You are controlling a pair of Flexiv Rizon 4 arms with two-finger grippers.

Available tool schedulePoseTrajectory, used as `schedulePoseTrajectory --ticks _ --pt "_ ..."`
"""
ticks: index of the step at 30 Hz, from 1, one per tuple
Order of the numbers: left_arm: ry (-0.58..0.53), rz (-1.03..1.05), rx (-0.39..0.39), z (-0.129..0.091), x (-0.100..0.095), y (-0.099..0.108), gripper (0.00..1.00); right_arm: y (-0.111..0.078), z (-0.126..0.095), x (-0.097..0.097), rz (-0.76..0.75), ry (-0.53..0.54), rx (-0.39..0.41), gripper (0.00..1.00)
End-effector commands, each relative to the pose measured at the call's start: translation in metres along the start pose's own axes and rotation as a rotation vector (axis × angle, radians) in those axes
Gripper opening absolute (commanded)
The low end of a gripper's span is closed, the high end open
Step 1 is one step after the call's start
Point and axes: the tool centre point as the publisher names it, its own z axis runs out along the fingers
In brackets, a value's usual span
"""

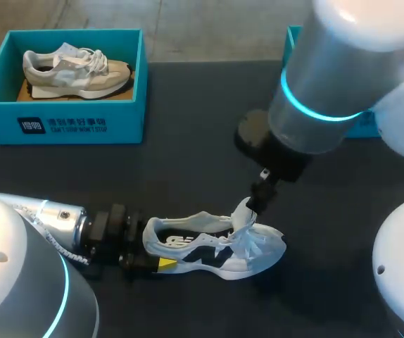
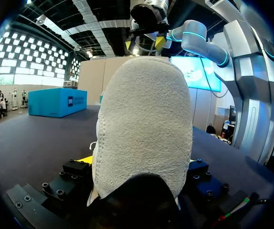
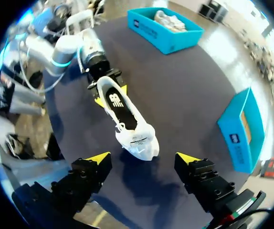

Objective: Take the shoe out of the shoebox, open the shoe tongue, remove and reinsert the insole, then place the shoe into the shoebox

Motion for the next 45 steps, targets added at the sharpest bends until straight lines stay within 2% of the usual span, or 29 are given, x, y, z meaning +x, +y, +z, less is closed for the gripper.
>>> schedulePoseTrajectory --ticks 1,2,3,5,12,15,29,32,38,45 --pt "-0.001 0.000 0.000 -0.001 0.001 0.001 0.00 0.016 0.007 0.006 -0.131 -0.064 0.161 0.37" --pt "-0.001 0.000 0.000 -0.001 0.001 0.001 0.00 0.017 0.007 0.007 -0.156 -0.065 0.160 0.34" --pt "-0.001 0.000 0.000 -0.001 0.001 0.001 0.00 0.019 0.008 0.007 -0.180 -0.059 0.156 0.25" --pt "-0.001 0.000 0.000 -0.001 0.001 0.001 0.00 0.021 0.009 0.007 -0.235 -0.030 0.130 0.00" --pt "-0.001 0.000 0.000 -0.001 0.001 0.001 0.00 0.028 0.018 0.003 -0.374 0.092 0.074 0.00" --pt "-0.001 0.000 0.000 -0.001 0.001 0.001 0.00 0.036 0.021 0.007 -0.491 0.124 0.045 0.00" --pt "-0.001 0.000 0.000 -0.001 0.001 0.001 0.00 0.036 0.021 0.007 -0.491 0.124 0.045 0.00" --pt "-0.001 0.000 0.000 -0.001 0.001 0.001 0.00 0.054 0.029 0.017 -0.557 0.082 0.126 0.00" --pt "-0.001 0.000 0.000 -0.001 0.001 0.001 0.00 0.074 0.050 0.030 -0.609 0.059 0.169 0.00" --pt "-0.001 0.000 0.000 -0.001 0.001 0.001 0.00 0.087 0.069 0.041 -0.624 0.036 0.152 0.00"
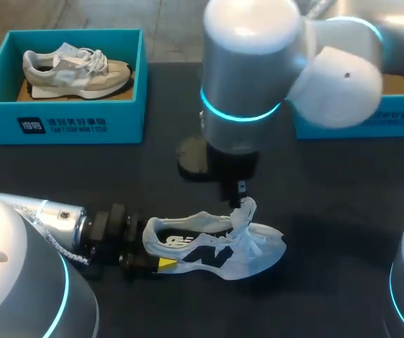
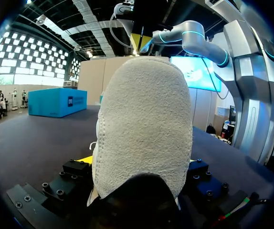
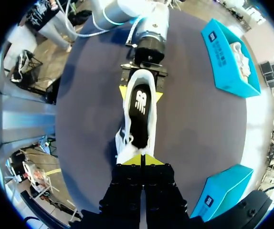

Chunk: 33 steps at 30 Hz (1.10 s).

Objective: Take the shoe out of the shoebox, open the shoe tongue, remove and reinsert the insole, then place the shoe into the shoebox

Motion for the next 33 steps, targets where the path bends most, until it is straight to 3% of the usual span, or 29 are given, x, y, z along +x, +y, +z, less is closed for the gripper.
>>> schedulePoseTrajectory --ticks 1,7,21,27,33 --pt "-0.001 0.000 -0.001 -0.001 0.001 0.001 0.00 0.038 0.018 -0.002 -0.004 -0.005 0.067 0.00" --pt "-0.001 0.000 -0.001 -0.001 0.001 0.001 0.00 0.048 0.036 0.000 0.039 -0.005 0.038 0.00" --pt "-0.001 0.000 -0.001 -0.001 0.001 0.001 0.00 0.048 0.036 0.000 0.039 -0.005 0.038 0.00" --pt "-0.001 0.000 -0.001 -0.001 0.001 0.001 0.00 0.064 0.056 0.007 0.021 -0.051 0.059 0.00" --pt "-0.001 0.000 -0.001 -0.001 0.001 0.001 0.00 0.067 0.070 0.009 0.002 -0.047 0.062 0.00"
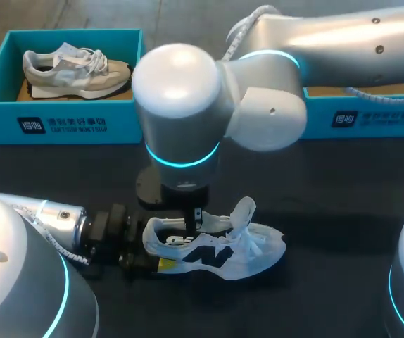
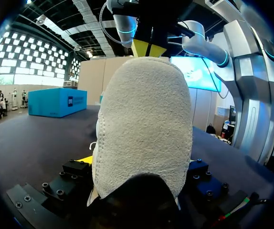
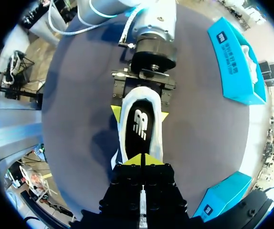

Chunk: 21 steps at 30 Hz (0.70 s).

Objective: Take the shoe out of the shoebox, open the shoe tongue, remove and reinsert the insole, then place the shoe into the shoebox

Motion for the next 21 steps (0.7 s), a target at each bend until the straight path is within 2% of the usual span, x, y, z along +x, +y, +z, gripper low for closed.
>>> schedulePoseTrajectory --ticks 1,10,21 --pt "-0.001 0.000 -0.001 -0.001 0.001 0.001 0.00 0.011 0.014 0.002 -0.011 -0.004 0.011 0.00" --pt "-0.001 0.000 -0.001 -0.001 0.001 0.001 0.00 0.014 0.037 0.002 -0.018 0.010 -0.015 0.00" --pt "-0.001 0.000 -0.001 -0.001 0.001 0.001 0.00 0.009 0.063 0.002 -0.009 0.005 -0.025 0.00"
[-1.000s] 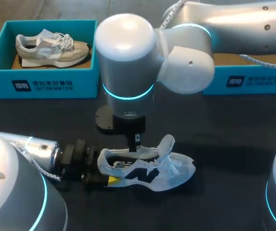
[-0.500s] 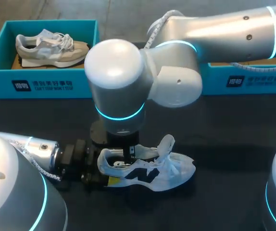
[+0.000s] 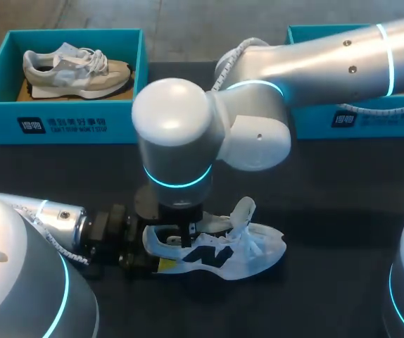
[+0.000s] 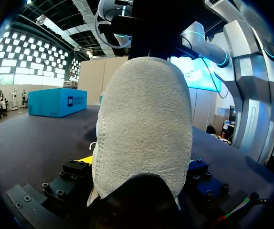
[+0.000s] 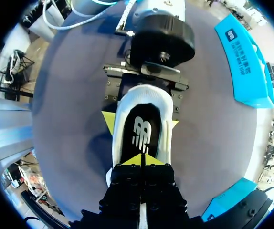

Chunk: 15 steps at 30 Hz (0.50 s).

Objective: Take the shoe out of the shoebox, open the shoe tongue, remove and reinsert the insole, then place the shoe into the shoebox

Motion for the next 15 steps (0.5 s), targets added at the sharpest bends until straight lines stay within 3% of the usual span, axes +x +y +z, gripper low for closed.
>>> schedulePoseTrajectory --ticks 1,15 --pt "-0.001 0.000 -0.001 -0.001 0.001 0.001 0.00 -0.003 0.012 0.000 0.000 -0.008 -0.006 0.00" --pt "-0.001 0.000 -0.001 -0.001 0.001 0.001 0.00 -0.012 0.036 0.001 0.030 0.011 -0.008 0.00"
